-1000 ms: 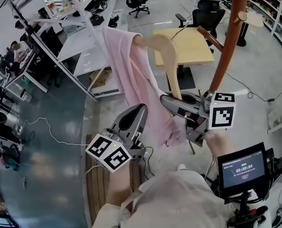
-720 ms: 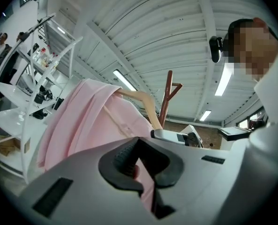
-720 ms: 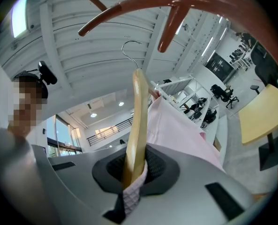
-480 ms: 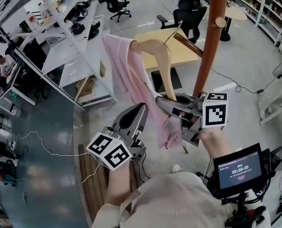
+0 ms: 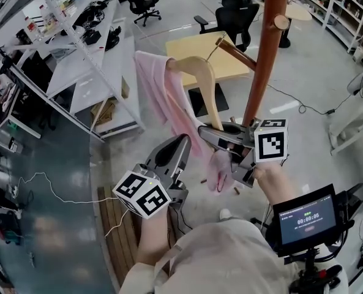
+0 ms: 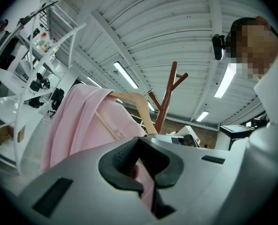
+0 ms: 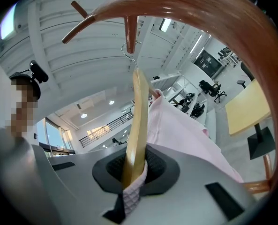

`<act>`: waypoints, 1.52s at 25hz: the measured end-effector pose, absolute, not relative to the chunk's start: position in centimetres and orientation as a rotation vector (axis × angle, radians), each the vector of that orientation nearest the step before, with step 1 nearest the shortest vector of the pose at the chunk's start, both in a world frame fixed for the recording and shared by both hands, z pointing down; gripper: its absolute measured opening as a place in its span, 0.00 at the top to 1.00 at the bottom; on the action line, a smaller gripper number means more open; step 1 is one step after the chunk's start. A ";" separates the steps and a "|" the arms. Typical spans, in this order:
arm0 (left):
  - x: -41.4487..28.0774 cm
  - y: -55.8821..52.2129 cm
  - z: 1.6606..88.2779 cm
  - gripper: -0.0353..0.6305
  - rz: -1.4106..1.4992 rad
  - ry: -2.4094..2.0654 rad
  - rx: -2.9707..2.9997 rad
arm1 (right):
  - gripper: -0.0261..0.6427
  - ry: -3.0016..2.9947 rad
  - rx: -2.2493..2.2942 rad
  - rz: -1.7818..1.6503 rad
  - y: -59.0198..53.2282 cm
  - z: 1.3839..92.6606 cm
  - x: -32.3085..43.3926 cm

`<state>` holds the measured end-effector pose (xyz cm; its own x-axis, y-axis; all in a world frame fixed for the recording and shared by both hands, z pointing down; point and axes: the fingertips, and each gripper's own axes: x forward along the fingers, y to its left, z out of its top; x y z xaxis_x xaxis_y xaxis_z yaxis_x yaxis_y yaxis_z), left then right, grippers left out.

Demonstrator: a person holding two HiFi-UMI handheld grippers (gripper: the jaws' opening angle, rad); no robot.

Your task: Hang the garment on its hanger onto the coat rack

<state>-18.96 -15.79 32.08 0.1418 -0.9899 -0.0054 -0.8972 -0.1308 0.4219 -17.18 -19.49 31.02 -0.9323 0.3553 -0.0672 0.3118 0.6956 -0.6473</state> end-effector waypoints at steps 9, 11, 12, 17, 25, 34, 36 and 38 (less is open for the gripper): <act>-16.1 -15.3 33.4 0.94 -0.391 -1.808 2.099 | 0.94 -2.826 -0.547 1.083 -18.4 32.1 -14.1; -16.4 -15.7 33.5 0.94 -0.395 -1.801 2.100 | 0.94 -2.825 -0.542 1.084 -18.8 32.2 -14.4; -16.5 -15.9 33.5 0.94 -0.396 -1.797 2.101 | 0.94 -2.825 -0.539 1.083 -19.0 32.3 -14.4; -16.2 -15.7 33.8 0.94 -0.390 -1.775 2.108 | 0.94 -2.830 -0.502 1.078 -18.8 32.7 -13.7; -16.4 -17.1 34.7 0.94 -0.389 -1.713 2.130 | 0.94 -2.837 -0.406 1.074 -19.8 34.1 -13.3; -15.4 -19.1 35.5 0.94 -0.339 -1.629 2.179 | 0.94 -2.852 -0.272 1.055 -21.6 35.7 -12.3; -15.2 -19.6 36.0 0.94 -0.336 -1.611 2.178 | 0.93 -2.856 -0.239 1.035 -22.1 36.2 -11.9; -14.8 -20.1 36.4 0.94 -0.337 -1.586 2.185 | 0.93 -2.860 -0.207 1.010 -22.4 36.6 -11.5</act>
